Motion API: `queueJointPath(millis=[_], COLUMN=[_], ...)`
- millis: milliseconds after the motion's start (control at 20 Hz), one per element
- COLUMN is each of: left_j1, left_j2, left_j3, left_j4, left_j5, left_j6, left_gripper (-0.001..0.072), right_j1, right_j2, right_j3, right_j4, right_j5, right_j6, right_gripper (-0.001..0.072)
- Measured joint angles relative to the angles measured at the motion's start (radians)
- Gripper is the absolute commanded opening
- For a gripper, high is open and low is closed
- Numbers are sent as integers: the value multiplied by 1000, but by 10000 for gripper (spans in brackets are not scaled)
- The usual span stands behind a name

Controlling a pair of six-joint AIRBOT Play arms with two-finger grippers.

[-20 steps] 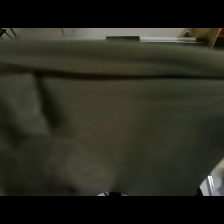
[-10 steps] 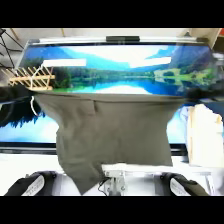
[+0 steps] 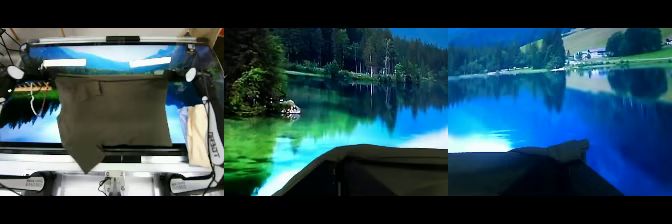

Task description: Fold the shirts.

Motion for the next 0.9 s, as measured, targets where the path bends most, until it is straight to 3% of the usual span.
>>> queueJointPath(millis=[250, 650, 900], left_j1=[-16, 31, 35], left_j2=[-106, -95, -98], left_j3=[42, 18, -106], left_j4=[-74, 21, 39], left_j5=[2, -425, -497], left_j6=[-17, -14, -41], left_gripper=[34, 34, 34], right_j1=[2, -33, -34], right_j2=[-75, -59, -104], right_j3=[21, 17, 6], right_j4=[40, 0, 19], right_j5=[37, 422, 528], right_j6=[42, 29, 22], right_gripper=[75, 75, 75])
